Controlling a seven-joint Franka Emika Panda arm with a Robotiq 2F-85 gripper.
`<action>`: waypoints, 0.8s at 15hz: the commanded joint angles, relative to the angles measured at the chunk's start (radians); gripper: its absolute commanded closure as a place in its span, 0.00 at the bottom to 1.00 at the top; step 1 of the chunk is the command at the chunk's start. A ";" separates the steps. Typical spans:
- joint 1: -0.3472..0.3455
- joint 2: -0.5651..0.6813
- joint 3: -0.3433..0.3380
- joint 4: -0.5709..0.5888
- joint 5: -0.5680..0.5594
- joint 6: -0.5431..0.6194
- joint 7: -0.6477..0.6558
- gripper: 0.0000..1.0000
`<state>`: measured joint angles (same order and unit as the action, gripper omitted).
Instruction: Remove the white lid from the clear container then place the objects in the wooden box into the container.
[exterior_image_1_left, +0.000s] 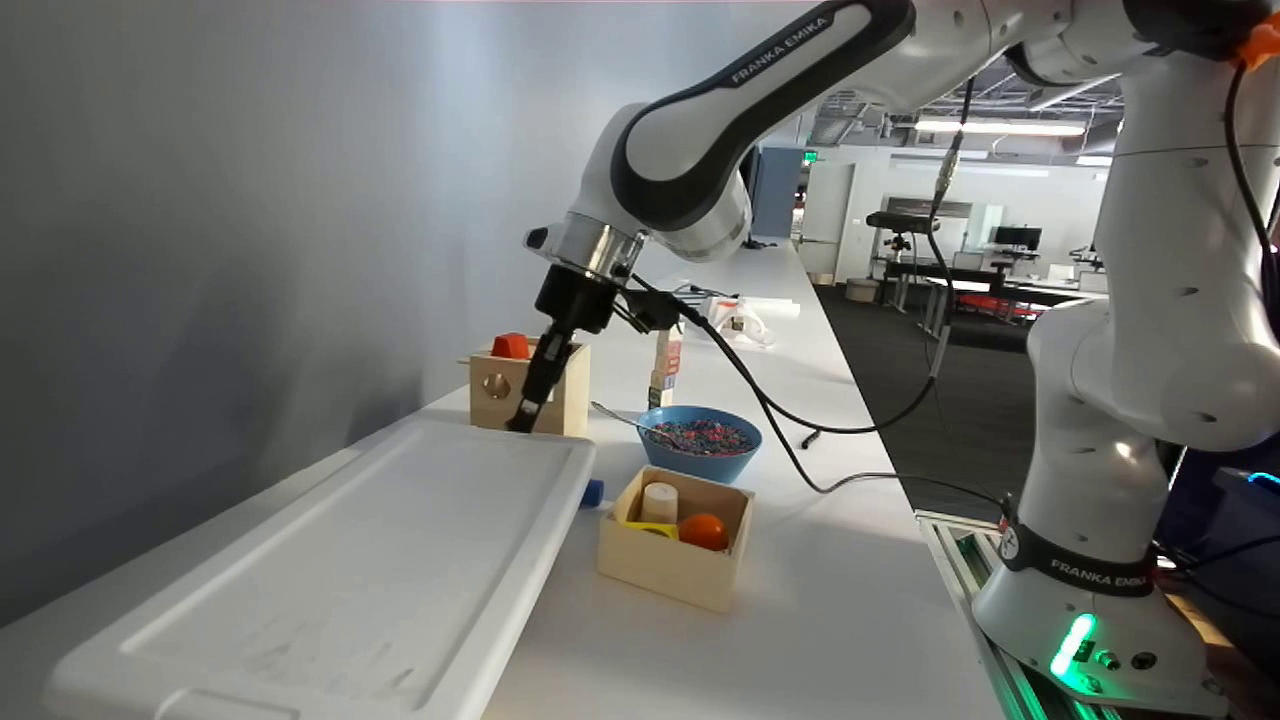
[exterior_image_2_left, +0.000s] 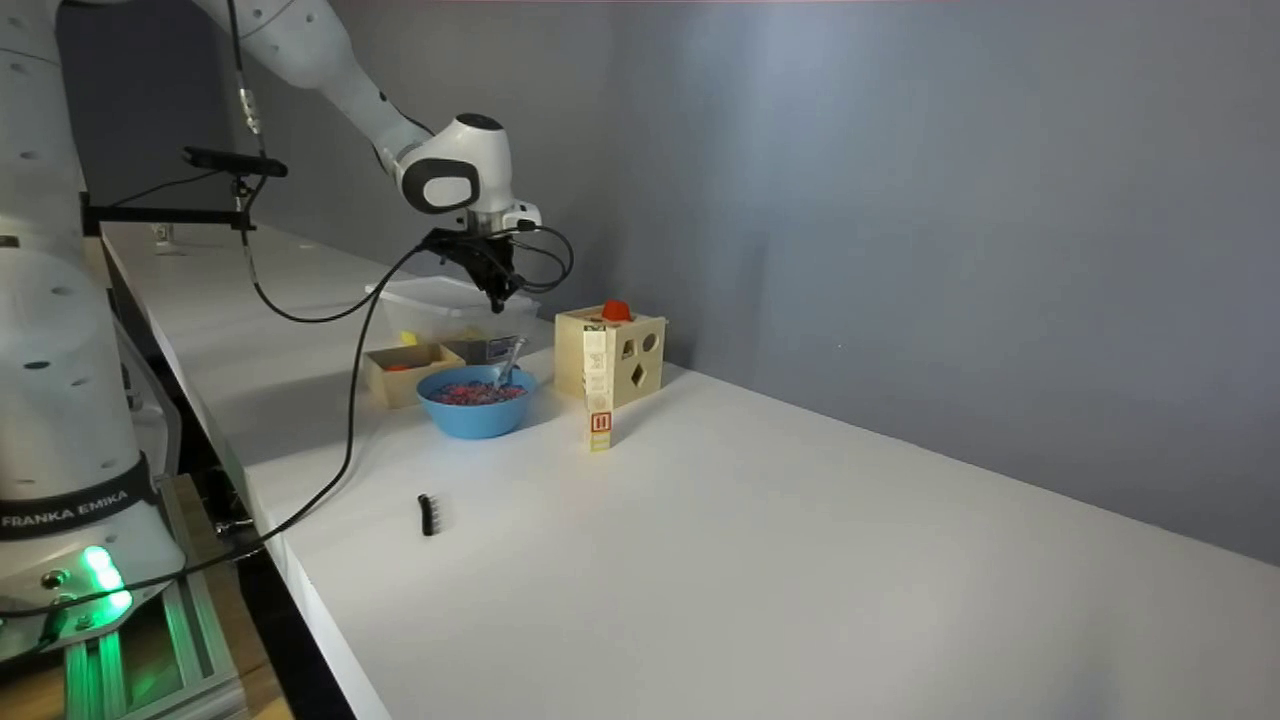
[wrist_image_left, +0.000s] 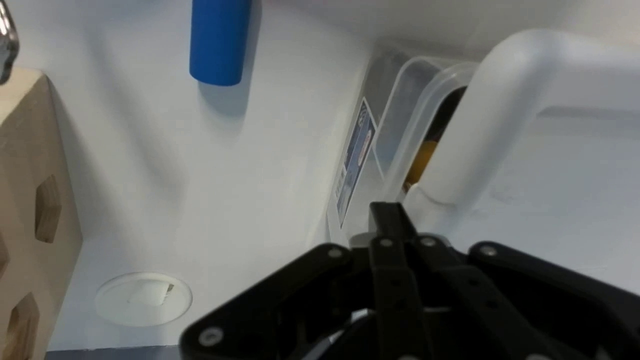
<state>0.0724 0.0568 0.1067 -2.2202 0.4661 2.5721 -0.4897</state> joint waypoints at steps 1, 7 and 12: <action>0.008 -0.053 0.007 -0.051 -0.068 0.046 0.041 1.00; 0.021 -0.096 0.003 -0.074 -0.086 0.089 0.037 1.00; 0.022 -0.084 -0.001 -0.081 -0.130 0.084 0.065 1.00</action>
<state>0.0865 -0.0149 0.1112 -2.2770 0.3833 2.6458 -0.4656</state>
